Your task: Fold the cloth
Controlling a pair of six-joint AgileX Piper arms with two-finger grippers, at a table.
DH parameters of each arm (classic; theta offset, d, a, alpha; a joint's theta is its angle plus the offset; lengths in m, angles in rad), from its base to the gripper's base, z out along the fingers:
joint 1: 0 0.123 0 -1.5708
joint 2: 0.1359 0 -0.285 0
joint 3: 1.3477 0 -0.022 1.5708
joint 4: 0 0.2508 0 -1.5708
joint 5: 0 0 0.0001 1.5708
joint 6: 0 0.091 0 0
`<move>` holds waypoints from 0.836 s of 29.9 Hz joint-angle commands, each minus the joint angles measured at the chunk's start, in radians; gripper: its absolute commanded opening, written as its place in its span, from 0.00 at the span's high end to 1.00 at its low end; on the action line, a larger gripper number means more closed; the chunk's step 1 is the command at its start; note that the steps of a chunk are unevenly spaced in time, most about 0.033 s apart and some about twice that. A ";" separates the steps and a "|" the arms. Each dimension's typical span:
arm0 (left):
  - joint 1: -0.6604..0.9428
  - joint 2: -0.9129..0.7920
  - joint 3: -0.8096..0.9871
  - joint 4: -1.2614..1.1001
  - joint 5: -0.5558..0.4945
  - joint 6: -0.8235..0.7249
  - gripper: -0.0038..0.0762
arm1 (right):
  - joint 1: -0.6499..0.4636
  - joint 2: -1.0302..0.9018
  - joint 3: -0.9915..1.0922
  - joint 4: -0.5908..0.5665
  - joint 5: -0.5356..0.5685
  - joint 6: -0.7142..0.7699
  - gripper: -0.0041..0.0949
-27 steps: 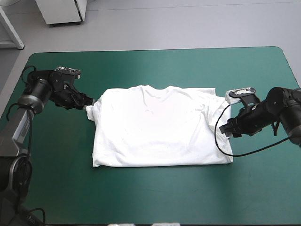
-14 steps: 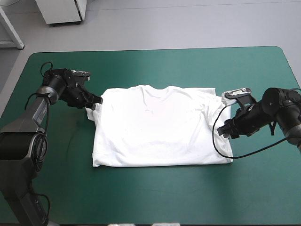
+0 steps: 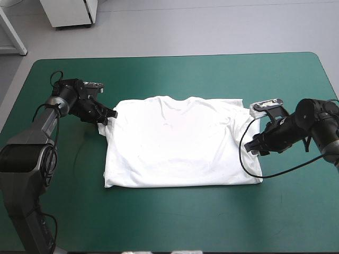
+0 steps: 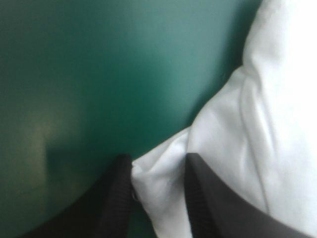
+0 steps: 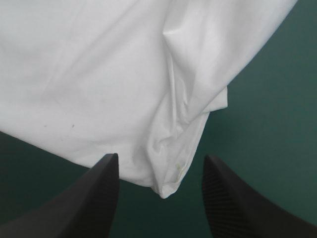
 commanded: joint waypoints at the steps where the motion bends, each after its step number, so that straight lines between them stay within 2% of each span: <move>1: -0.002 -0.034 -0.028 -0.063 -0.001 0.010 0.89 | 0.004 -0.033 -0.033 0.022 -0.017 -0.001 0.46; 2: -0.002 -0.034 -0.031 -0.069 0.007 0.012 0.96 | 0.004 -0.033 -0.033 0.023 -0.017 -0.001 0.46; 13: -0.022 -0.127 -0.162 -0.134 0.117 0.014 0.96 | 0.004 -0.033 -0.033 0.025 -0.014 -0.001 0.46; 18: -0.089 -0.177 -0.165 -0.140 0.134 0.008 0.96 | 0.004 -0.033 -0.033 0.025 -0.014 -0.001 0.46; 25: -0.216 -0.150 -0.165 -0.140 0.118 -0.007 0.96 | 0.004 -0.033 -0.033 0.025 -0.006 -0.001 0.47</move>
